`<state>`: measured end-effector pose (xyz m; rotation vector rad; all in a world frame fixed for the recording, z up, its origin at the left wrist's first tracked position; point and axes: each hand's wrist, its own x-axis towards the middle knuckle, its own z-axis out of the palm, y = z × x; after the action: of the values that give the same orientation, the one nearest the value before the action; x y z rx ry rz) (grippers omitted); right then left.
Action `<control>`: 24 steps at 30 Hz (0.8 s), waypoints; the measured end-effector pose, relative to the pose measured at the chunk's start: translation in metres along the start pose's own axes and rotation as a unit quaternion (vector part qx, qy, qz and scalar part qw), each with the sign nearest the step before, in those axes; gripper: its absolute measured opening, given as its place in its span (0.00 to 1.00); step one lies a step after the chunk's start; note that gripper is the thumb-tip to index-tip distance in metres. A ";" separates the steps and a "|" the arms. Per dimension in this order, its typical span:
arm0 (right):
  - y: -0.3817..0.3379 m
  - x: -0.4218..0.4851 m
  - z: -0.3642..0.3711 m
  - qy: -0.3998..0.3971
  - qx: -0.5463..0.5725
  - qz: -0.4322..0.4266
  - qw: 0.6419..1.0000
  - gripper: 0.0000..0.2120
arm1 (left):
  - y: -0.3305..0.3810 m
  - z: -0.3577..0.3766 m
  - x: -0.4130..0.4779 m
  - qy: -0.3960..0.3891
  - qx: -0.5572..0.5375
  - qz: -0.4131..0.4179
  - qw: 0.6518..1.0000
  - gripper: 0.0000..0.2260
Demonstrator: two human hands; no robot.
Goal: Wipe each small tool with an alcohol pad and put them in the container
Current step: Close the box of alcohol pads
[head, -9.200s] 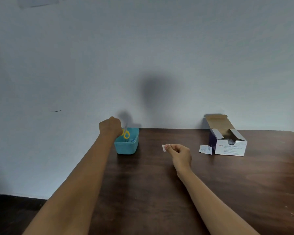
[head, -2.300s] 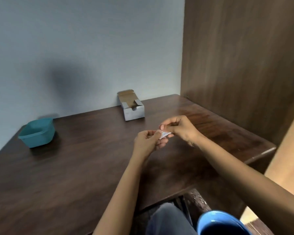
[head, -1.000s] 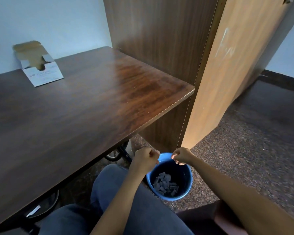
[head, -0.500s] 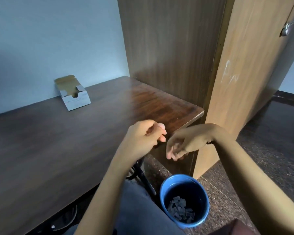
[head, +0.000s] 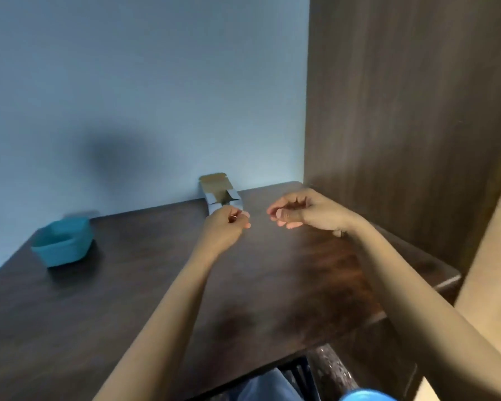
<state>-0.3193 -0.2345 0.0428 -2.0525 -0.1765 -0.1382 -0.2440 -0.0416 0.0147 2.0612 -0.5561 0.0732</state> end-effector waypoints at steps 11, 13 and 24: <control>0.075 0.142 0.037 0.171 0.294 0.136 0.931 0.04 | -0.092 -0.003 0.074 0.046 0.002 -0.136 0.990 0.13; 0.095 0.160 0.040 0.217 0.307 0.164 0.912 0.04 | -0.103 0.002 0.083 0.062 -0.001 -0.148 0.987 0.14; 0.142 0.257 0.043 0.268 0.297 0.184 0.898 0.09 | -0.135 0.022 0.129 0.151 -0.019 -0.109 0.982 0.29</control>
<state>-0.0392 -0.2454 -0.0561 -1.3405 0.4626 -0.3588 -0.0762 -0.0481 -0.0701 2.0123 -0.1429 0.2407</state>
